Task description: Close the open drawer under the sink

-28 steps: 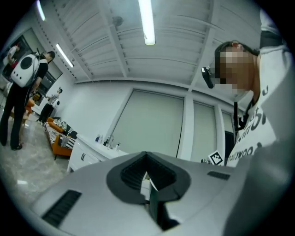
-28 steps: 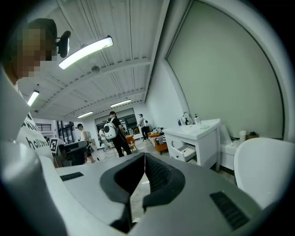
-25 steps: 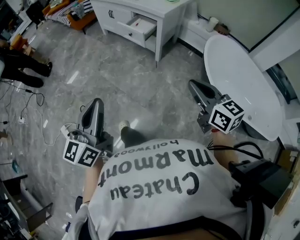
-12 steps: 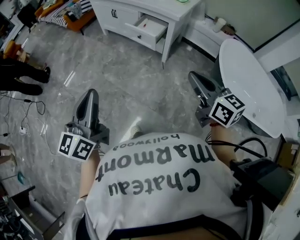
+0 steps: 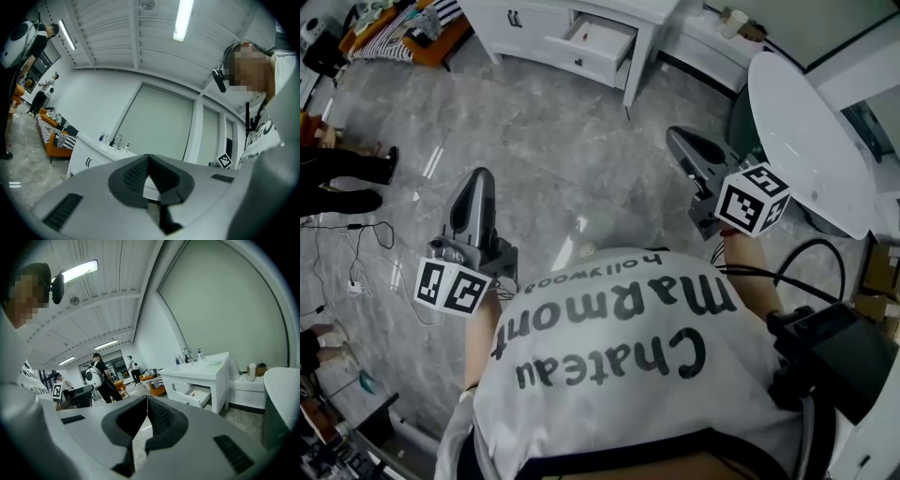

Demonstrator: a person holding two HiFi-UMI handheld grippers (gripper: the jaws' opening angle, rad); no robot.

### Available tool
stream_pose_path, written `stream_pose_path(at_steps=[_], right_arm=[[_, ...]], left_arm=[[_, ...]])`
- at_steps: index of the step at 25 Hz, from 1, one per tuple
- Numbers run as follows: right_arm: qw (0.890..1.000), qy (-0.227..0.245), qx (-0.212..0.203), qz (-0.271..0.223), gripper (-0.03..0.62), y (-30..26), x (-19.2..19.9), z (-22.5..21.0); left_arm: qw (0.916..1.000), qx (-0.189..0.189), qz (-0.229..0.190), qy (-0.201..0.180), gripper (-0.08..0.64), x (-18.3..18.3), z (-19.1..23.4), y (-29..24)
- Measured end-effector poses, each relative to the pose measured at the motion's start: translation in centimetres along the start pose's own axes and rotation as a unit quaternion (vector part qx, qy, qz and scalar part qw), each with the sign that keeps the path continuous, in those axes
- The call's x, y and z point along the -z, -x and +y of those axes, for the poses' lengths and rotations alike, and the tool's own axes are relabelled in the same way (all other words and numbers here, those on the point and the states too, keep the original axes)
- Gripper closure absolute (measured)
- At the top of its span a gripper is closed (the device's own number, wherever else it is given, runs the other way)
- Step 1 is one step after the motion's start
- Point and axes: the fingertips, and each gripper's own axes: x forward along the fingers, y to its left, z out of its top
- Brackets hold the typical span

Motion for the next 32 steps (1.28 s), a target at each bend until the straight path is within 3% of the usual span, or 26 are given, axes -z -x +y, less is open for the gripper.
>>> stream_pose_path(at_steps=[7, 14, 19, 25, 32], right_arm=[[1.0, -0.019, -0.004, -0.022, 0.58, 0.1, -0.5, -0.6], [1.0, -0.004, -0.005, 0.009, 0.58, -6.2, -1.3, 3.0], [1.0, -0.008, 0.0, 0.026, 0.58, -7.0, -0.7, 3.3], [0.999, -0.03, 0.008, 0.037, 0.58, -7.9, 0.3, 0.9], [0.998, -0.034, -0.033, 0.031, 0.58, -12.7, -2.1, 0.0]], left_arm=[[0.9997, -0.018, 0.017, 0.002, 0.552, 1.9, 0.1, 0.2], [0.999, -0.011, 0.029, 0.03, 0.552, 0.1, 5.9, 1.6], [0.9977, -0.011, 0.05, 0.045, 0.551, 1.3, 6.5, 1.7], [0.9974, -0.012, 0.062, 0.036, 0.552, 2.5, 6.9, 0.1], [0.9966, -0.044, 0.057, 0.041, 0.552, 2.0, 8.9, -1.7]])
